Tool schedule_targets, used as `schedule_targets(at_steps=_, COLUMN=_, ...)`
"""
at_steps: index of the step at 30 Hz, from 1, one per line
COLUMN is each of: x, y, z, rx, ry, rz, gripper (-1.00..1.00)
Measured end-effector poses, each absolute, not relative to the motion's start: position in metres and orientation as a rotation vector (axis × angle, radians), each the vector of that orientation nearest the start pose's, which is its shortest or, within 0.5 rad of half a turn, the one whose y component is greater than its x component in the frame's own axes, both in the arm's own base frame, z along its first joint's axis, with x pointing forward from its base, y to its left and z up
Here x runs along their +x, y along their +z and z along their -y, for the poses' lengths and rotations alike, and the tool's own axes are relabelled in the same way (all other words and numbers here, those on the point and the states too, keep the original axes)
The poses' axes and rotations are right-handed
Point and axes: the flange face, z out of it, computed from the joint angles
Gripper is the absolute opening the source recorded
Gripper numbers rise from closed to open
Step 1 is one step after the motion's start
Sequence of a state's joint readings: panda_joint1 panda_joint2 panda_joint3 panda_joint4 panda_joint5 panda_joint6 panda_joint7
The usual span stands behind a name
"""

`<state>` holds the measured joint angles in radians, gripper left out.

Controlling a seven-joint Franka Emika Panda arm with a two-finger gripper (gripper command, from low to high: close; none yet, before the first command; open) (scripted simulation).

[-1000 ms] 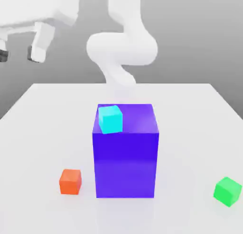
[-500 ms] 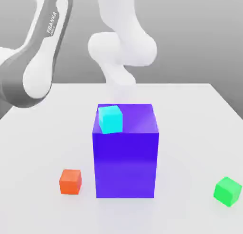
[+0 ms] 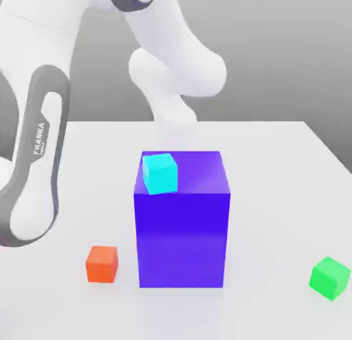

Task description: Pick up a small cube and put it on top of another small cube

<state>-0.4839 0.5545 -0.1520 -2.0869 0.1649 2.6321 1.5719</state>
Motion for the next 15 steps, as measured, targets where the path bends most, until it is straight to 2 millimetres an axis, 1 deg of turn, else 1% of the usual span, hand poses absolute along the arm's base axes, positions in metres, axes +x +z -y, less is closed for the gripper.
schedule_targets(at_steps=1, x=0.464, y=0.171, z=0.349, rx=-1.240, ry=-0.002, rz=-2.885, gripper=-1.00)
schedule_targets(at_steps=2, x=0.467, y=0.183, z=0.345, rx=-1.255, ry=-0.003, rz=-2.877, gripper=-1.00)
schedule_targets(at_steps=3, x=0.479, y=0.190, z=0.321, rx=-1.330, ry=0.004, rz=-2.838, gripper=-1.00)
schedule_targets(at_steps=5, x=0.500, y=0.197, z=0.272, rx=-1.483, ry=0.016, rz=-2.752, gripper=-1.00)
schedule_targets(at_steps=8, x=0.521, y=0.205, z=0.197, rx=-1.701, ry=0.028, rz=-2.612, gripper=-1.00)
schedule_targets(at_steps=10, x=0.528, y=0.209, z=0.147, rx=-1.840, ry=0.034, rz=-2.510, gripper=-1.00)
schedule_targets(at_steps=12, x=0.531, y=0.214, z=0.097, rx=-1.976, ry=0.038, rz=-2.401, gripper=-1.00)
schedule_targets(at_steps=15, x=0.524, y=0.220, z=0.022, rx=-2.176, ry=0.041, rz=-2.219, gripper=-1.00)
